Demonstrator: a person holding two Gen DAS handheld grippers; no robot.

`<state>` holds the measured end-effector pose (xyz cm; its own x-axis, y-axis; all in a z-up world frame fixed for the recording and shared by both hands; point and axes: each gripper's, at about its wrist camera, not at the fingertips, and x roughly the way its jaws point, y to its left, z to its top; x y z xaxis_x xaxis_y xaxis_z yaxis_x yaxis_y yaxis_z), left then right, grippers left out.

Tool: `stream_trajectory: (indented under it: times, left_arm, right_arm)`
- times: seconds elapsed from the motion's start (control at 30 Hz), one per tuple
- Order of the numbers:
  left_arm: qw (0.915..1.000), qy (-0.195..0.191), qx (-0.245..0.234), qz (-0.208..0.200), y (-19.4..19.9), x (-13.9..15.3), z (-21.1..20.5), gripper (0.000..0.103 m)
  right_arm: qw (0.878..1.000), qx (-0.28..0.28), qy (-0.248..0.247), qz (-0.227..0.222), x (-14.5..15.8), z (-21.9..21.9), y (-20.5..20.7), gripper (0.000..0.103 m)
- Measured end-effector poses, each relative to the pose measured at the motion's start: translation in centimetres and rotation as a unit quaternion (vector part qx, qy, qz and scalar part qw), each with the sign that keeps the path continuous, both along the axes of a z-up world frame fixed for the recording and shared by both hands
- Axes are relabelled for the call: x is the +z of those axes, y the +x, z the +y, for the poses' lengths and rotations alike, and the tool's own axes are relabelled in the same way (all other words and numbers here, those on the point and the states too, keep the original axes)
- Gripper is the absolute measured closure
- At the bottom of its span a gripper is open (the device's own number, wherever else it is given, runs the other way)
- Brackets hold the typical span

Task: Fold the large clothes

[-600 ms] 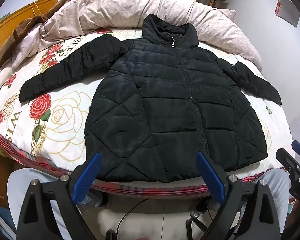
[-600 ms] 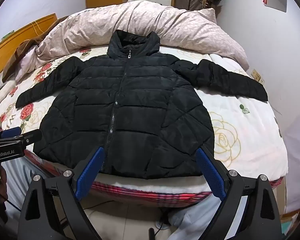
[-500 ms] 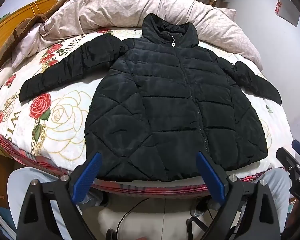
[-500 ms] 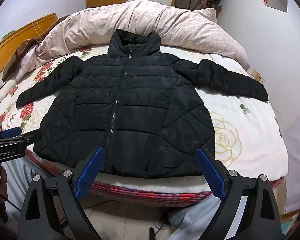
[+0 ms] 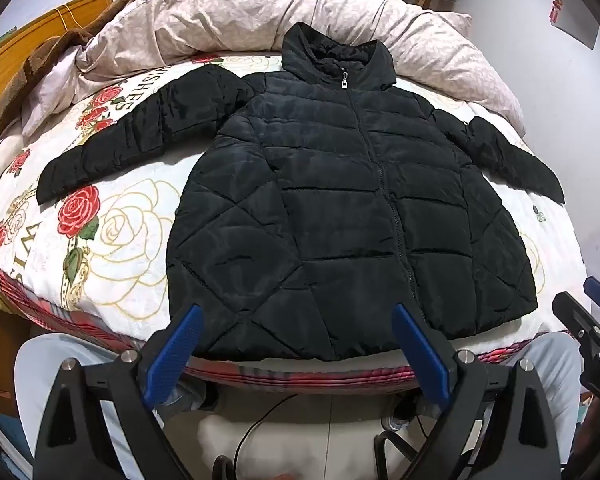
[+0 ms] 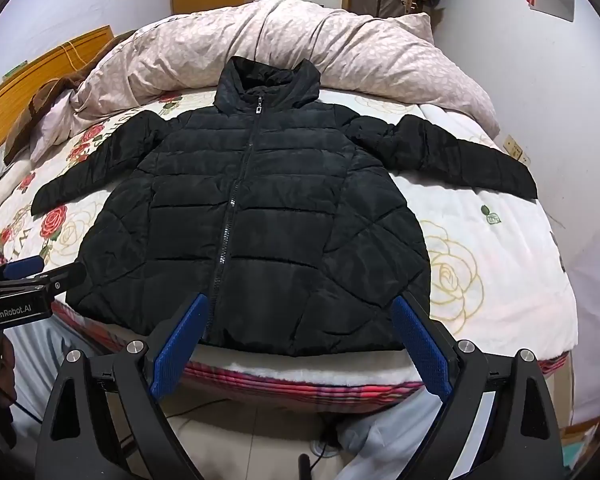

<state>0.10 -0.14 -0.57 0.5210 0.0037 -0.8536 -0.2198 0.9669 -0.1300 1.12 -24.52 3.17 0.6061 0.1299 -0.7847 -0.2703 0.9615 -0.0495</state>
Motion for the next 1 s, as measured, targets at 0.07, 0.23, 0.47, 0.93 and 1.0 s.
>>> stream_trajectory:
  times: [0.07, 0.23, 0.47, 0.93, 1.0]
  left_arm:
    - [1.0, 0.0, 0.0, 0.001, -0.02, -0.04, 0.07, 0.006]
    - [1.0, -0.001, 0.002, 0.002, -0.02, -0.22, 0.1, 0.006]
    - [1.0, -0.001, 0.003, 0.004, -0.13, -0.37, 0.03, 0.006]
    - [1.0, -0.002, 0.002, 0.005, -0.13, -0.36, 0.04, 0.006]
    - [1.0, -0.002, 0.003, 0.004, -0.08, -0.34, 0.04, 0.006]
  right_arm:
    - [1.0, 0.0, 0.0, 0.001, -0.02, 0.0, 0.02, 0.01]
    - [1.0, 0.0, 0.001, 0.001, -0.15, 0.19, 0.06, 0.01]
    - [1.0, -0.001, 0.0, 0.002, -0.39, 0.13, -0.13, 0.01]
    - [1.0, 0.0, 0.0, 0.003, -0.28, 0.02, 0.06, 0.01]
    - [1.0, -0.001, 0.001, 0.004, -0.2, -0.02, 0.11, 0.01]
